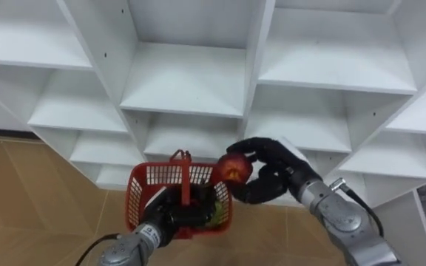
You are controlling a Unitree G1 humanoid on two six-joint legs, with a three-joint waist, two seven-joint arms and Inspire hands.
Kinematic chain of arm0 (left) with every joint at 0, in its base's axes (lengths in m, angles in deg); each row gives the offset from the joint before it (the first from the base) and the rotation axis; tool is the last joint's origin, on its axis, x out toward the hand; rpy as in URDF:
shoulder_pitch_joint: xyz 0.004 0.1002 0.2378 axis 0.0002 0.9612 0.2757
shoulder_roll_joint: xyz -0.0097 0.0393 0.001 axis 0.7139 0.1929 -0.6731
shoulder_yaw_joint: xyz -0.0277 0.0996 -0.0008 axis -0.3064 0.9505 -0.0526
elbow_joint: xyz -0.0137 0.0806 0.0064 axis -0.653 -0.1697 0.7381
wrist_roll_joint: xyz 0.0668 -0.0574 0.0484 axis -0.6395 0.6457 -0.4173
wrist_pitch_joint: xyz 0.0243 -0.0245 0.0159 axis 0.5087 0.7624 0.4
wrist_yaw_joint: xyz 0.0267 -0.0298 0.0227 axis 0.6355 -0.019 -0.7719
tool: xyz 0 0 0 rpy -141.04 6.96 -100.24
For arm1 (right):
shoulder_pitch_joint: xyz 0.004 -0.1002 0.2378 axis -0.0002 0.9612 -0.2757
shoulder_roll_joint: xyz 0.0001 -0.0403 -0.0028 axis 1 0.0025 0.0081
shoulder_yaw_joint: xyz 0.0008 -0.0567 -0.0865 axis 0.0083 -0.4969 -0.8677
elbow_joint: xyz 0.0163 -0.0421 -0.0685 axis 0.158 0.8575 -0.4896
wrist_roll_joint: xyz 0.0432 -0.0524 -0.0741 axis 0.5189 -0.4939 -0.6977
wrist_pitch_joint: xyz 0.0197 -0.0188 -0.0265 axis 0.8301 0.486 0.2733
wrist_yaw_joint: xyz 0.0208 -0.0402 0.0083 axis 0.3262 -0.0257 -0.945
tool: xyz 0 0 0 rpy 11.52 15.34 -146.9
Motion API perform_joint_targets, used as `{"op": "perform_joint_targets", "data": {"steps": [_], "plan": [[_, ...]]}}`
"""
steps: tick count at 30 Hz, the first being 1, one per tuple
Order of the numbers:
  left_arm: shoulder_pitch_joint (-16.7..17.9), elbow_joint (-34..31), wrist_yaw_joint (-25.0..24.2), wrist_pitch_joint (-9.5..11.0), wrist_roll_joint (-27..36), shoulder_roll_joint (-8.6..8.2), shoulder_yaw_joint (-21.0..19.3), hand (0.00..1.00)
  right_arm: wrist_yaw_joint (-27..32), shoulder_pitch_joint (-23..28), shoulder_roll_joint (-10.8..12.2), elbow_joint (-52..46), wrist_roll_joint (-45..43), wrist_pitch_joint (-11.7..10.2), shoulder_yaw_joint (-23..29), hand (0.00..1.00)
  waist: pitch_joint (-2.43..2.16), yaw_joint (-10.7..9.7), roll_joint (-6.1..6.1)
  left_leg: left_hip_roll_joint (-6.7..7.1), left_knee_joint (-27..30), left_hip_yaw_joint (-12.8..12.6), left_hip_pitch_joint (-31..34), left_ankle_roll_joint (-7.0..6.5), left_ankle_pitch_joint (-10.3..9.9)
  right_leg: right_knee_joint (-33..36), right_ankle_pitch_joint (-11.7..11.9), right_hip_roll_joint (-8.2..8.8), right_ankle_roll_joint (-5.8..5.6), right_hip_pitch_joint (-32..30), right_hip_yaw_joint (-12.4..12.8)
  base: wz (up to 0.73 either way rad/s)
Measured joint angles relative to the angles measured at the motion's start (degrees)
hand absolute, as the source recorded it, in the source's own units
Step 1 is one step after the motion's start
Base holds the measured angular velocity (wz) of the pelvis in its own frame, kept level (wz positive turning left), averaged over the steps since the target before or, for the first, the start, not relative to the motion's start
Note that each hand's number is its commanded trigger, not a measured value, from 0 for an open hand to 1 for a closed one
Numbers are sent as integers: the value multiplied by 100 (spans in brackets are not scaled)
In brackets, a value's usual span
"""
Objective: Collect fruits from the closet
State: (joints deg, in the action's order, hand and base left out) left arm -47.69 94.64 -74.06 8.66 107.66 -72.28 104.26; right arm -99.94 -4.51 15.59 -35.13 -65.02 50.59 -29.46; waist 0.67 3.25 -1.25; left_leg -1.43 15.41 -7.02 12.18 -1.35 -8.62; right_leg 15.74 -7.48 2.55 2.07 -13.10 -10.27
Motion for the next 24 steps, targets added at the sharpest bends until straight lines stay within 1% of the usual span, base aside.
{"op": "perform_joint_targets", "data": {"steps": [2, 7, 8, 19, 21, 24], "plan": [[2, -71, 11, 0, -3, 1, 19, 100, -139, 32, 66, -9, 3, 25, -115, 100, 0, 4, 26, -11, -10, -51, -15, 2, -12, -1, 5, -13, 0, -12, 58, -13], [8, -115, 10, 4, 3, 36, 55, 100, -245, 23, 85, -22, -1, 32, -95, 100, 0, 22, 41, -11, -16, -62, 38, 4, -14, 90, 5, -11, 3, -111, 94, -4], [6, -129, 9, 4, 3, 67, 80, 100, -252, 20, 86, -23, -1, 34, -97, 100, 0, 21, 41, -10, -16, -62, 40, 4, -14, 91, 2, -11, 2, -116, 99, 0], [15, -130, 10, 4, 0, 100, 112, 100, -250, 22, 147, -22, -34, 50, -139, 100, 8, 3, 31, 0, -62, -89, 56, 4, -15, 93, -2, -22, -4, -176, 175, -2], [15, -130, 10, 5, -3, 103, 118, 100, -247, 20, 149, -23, -45, 50, -171, 100, 13, 5, 24, 0, -65, -91, 61, 4, -15, 92, -3, -22, -6, -184, 178, 0], [20, -130, 14, 4, -6, 111, 127, 100, -247, 14, 149, -23, -73, 50, -187, 100, 36, 4, 5, -1, -66, -92, 77, 5, -17, 83, -4, -25, -7, -195, 178, 0]]}}
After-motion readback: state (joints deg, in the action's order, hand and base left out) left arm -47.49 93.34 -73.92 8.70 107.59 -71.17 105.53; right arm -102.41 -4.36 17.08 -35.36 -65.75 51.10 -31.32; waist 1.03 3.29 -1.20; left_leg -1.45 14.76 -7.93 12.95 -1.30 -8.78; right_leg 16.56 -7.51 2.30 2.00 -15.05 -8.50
